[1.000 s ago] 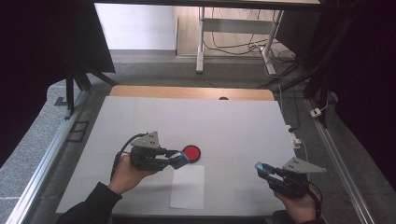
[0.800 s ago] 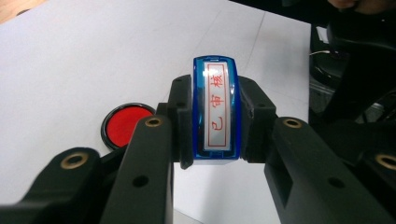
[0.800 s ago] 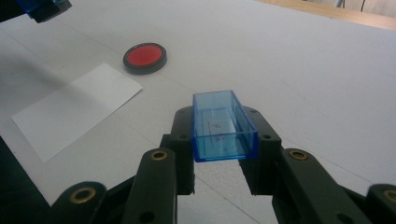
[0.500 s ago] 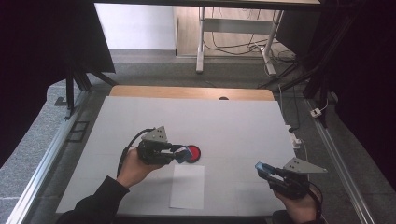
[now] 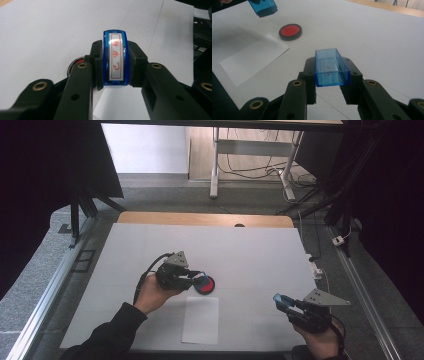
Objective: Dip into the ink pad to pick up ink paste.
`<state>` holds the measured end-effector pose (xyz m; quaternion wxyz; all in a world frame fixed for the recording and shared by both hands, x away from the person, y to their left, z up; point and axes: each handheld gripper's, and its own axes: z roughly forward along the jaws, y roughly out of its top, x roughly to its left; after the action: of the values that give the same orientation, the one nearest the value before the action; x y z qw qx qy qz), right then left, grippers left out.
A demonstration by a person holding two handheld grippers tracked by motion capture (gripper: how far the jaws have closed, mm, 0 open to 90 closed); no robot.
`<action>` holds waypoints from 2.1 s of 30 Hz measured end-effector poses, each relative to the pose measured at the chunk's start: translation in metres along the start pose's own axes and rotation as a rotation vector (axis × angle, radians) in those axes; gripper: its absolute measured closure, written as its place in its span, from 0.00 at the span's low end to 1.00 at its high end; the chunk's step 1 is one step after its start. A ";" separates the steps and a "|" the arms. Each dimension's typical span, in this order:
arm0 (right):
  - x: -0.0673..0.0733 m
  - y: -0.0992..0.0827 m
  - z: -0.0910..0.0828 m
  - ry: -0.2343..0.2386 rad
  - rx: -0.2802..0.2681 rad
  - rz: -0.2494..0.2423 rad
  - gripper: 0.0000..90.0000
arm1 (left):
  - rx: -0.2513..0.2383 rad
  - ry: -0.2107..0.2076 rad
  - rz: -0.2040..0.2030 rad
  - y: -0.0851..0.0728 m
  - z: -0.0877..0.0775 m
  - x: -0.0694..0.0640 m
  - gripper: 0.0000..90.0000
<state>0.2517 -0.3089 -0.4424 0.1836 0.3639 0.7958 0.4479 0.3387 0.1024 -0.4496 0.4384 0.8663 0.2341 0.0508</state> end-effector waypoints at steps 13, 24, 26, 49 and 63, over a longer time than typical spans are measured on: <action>-0.001 0.000 -0.001 -0.004 -0.003 0.003 0.76 | 0.042 0.025 -0.015 0.006 0.020 0.010 0.77; -0.001 0.000 -0.001 -0.003 -0.006 0.008 0.76 | 0.077 0.040 -0.045 0.002 0.035 0.022 0.77; -0.001 0.000 -0.001 -0.003 -0.005 0.008 0.76 | 0.083 0.042 -0.049 0.002 0.038 0.022 0.77; -0.001 0.000 -0.002 0.004 -0.010 0.013 0.76 | 0.164 0.092 -0.042 -0.005 0.057 0.024 0.78; -0.001 0.000 -0.002 0.002 -0.007 0.013 0.76 | 0.218 0.136 0.015 0.001 0.062 0.015 0.78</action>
<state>0.2513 -0.3107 -0.4420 0.1812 0.3681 0.7920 0.4521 0.3706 0.0627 -0.4881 0.3245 0.9050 0.2610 0.0868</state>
